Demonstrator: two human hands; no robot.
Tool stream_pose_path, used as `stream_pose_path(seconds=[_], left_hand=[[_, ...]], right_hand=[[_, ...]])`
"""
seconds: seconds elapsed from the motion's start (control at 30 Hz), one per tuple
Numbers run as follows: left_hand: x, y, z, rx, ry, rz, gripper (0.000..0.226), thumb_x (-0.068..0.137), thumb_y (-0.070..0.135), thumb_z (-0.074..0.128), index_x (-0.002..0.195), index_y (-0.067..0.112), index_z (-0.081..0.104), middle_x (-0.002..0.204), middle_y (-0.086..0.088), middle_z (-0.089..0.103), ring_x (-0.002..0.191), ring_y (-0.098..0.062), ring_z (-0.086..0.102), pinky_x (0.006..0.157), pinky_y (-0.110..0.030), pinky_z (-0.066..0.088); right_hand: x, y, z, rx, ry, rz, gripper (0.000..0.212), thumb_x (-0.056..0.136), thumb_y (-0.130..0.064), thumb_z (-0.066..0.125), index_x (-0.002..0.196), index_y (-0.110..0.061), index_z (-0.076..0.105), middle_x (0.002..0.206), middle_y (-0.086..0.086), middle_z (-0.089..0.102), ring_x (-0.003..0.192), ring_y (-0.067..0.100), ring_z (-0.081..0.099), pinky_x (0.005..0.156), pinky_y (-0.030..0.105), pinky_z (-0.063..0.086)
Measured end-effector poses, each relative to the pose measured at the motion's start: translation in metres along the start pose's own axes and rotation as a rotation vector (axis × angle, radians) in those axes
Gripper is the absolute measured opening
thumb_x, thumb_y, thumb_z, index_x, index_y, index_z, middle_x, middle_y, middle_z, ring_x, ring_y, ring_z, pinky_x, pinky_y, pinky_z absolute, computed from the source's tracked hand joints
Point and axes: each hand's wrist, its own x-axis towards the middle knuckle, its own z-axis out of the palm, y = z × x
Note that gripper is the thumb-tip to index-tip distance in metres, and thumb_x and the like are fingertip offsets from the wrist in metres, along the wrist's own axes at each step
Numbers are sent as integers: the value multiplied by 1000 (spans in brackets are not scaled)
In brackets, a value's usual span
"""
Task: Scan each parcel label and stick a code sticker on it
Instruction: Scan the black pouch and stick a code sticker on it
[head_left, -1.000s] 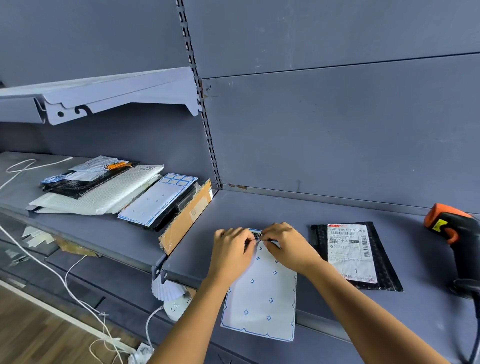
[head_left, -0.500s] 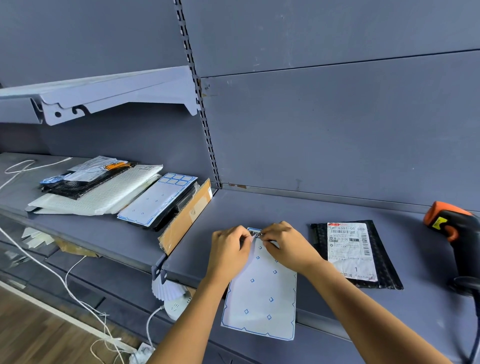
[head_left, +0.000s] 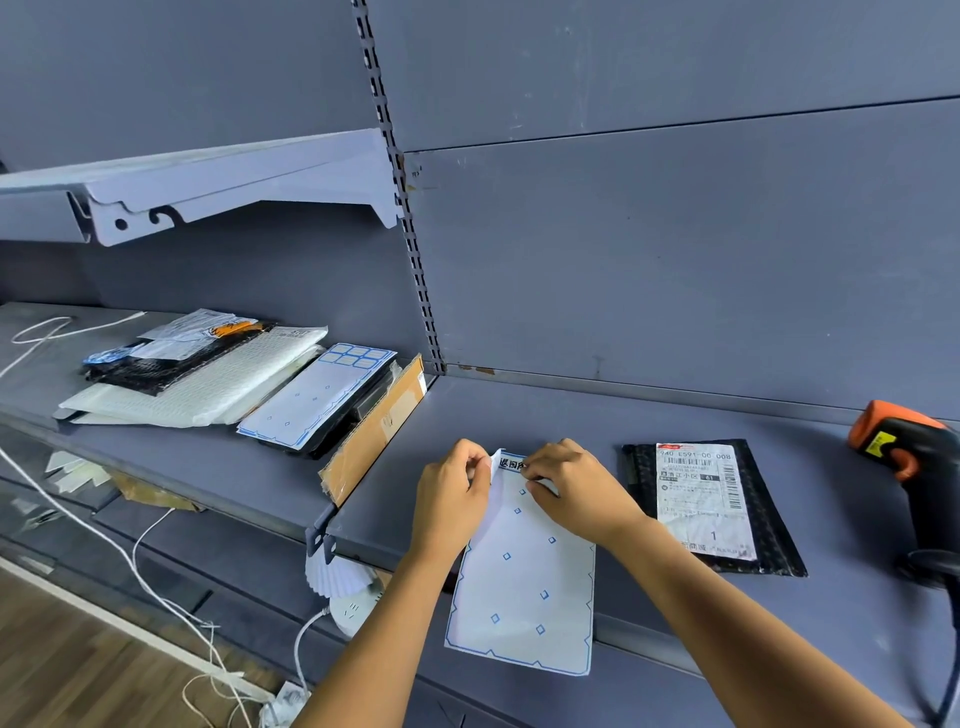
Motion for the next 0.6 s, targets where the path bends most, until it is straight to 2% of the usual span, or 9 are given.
stream_pose_path(seconds=[0.1,0.27,0.4,0.43,0.53,0.6], left_hand=[[0,2,-1,27,-5,-9,11,95,18,49,86,13,54,66,4,57,54,-9,49,53,-24,37],[0,3,-1,20,14,-22,11,97,18,47,89,13,52,68,7,56,57,-10,49,52,-28,39],[-1,5,-1,-13,50,-8,11,97,19,48,87,14,50,67,9,54,57,-9,52,48,-24,41],[-1,4,-1,-22,65,-6,12,97,19,48,86,15,50,67,8,55,58,-10,53,48,-26,42],[0,3,-1,46,185,77,13,94,18,53,82,16,54,65,4,61,56,-19,58,45,-37,46],[2,7,0,205,292,198,14,91,21,53,79,17,56,65,4,61,55,-21,57,48,-35,43]], right_hand=[[0,1,1,-1,1,6,20,90,-12,52,93,-8,71,101,4,68,91,27,54,82,31,46],[1,-1,0,-9,-26,27,19,90,-16,52,95,-9,69,101,4,67,90,26,52,84,33,45],[6,-4,-6,-44,-103,67,27,91,-21,54,114,-10,63,112,6,63,103,28,53,102,35,38],[7,-7,-6,-44,-78,81,27,91,-21,55,114,-11,63,113,6,61,103,28,54,101,34,38],[10,-25,-13,142,161,218,17,89,-22,61,95,-10,70,97,6,60,87,26,60,81,34,47],[17,-36,-22,405,192,462,28,88,-30,63,83,-3,68,78,5,60,70,20,55,67,29,45]])
